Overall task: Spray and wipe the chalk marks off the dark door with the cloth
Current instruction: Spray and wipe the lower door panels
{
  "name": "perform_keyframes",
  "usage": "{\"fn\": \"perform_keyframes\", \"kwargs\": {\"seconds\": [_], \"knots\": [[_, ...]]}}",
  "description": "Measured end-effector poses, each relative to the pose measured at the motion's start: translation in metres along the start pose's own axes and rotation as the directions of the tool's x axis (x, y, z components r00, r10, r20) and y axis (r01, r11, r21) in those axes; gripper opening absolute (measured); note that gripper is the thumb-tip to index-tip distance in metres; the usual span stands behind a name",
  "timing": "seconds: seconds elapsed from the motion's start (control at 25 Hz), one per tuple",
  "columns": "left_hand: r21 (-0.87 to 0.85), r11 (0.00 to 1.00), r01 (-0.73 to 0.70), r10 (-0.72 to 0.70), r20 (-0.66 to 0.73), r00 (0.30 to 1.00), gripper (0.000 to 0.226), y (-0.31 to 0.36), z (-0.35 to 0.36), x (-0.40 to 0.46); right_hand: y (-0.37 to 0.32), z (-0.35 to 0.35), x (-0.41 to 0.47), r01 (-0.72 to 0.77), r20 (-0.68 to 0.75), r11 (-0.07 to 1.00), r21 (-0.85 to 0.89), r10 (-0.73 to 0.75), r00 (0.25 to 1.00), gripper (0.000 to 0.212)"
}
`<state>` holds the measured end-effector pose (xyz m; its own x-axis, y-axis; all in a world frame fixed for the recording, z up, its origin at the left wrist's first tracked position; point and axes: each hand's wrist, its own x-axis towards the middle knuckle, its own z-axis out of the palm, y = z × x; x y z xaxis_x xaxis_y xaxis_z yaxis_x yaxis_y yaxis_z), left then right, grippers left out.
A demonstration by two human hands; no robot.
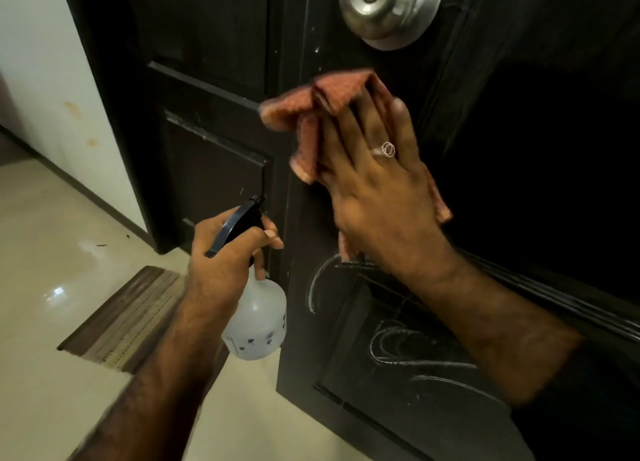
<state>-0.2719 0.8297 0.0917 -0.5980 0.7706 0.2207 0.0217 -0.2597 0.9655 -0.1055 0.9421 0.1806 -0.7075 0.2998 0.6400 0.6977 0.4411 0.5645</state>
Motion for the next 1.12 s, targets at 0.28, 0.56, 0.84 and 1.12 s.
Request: {"fn": "perform_keyframes", "kwargs": {"seconds": [0.28,0.56,0.84,1.12], "knots": [[0.076,0.997,0.014,-0.020,0.091,0.996,0.022,-0.019,-0.002,-0.004,-0.010,0.029,-0.079,0.336,0.233,0.939,-0.074,-0.312,0.921,0.079],[0.093,0.996,-0.006,-0.009,0.160,0.987,0.010,-0.026,-0.009,-0.017,-0.027,0.038,-0.077,0.088,0.137,0.996,0.007,-0.088,0.987,0.081],[0.133,0.991,0.016,-0.054,0.291,0.955,0.010,-0.061,-0.076,0.031,-0.111,0.102,-0.116,0.378,0.342,0.921,0.099,-0.388,0.856,0.083],[0.032,0.999,-0.010,-0.001,0.326,0.945,0.011,-0.051,-0.064,0.037,-0.068,0.060,-0.049,-0.005,0.066,1.000,0.020,0.004,0.998,0.074]]}}
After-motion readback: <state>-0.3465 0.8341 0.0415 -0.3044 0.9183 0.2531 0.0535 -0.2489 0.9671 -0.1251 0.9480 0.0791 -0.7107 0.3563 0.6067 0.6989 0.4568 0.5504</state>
